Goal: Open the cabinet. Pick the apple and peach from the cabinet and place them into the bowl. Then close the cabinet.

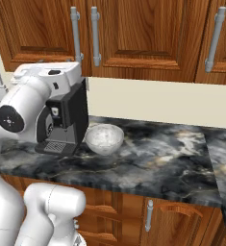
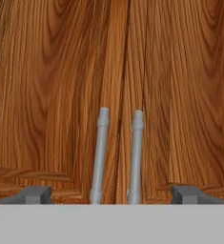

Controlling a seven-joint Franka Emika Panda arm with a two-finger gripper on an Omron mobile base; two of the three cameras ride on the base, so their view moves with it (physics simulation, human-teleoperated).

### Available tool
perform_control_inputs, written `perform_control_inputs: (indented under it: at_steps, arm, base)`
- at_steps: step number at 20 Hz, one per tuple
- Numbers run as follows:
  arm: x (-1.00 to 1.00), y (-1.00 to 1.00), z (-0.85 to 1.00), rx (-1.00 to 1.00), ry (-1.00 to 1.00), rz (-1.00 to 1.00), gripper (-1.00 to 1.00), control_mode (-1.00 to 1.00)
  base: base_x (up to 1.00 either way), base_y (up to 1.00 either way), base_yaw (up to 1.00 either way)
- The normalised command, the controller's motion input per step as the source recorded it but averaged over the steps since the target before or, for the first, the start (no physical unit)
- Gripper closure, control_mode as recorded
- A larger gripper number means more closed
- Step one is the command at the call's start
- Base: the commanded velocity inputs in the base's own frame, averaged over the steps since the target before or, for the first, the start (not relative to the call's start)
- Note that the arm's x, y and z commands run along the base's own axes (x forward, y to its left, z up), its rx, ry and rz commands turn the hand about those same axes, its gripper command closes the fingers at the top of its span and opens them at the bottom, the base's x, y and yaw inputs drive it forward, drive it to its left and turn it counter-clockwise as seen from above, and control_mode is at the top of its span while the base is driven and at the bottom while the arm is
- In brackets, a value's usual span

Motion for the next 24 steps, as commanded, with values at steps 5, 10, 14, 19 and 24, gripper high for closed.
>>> perform_control_inputs:
  at_steps: [5, 10, 14, 19, 24]
  arm:
    - [0.0, 0.0, 0.0, 0.0, 0.0, 0.0, -1.0, -1.0]
    - [0.05, -0.2, 0.04, 0.0, 0.0, 0.0, -1.0, -1.0]
    - [0.29, -0.31, 0.02, 0.01, 0.0, 0.03, -1.0, -1.0]
    - [0.42, -0.29, 0.0, 0.01, 0.02, 0.06, -1.0, -1.0]
    - [0.5, -0.14, 0.0, 0.0, 0.0, 0.02, -1.0, -1.0]
  base:
    - [0.0, 0.0, 0.0]
    - [0.0, 0.0, 0.0]
    - [0.0, 0.0, 0.0]
    - [0.0, 0.0, 0.0]
    - [0.0, 0.0, 0.0]
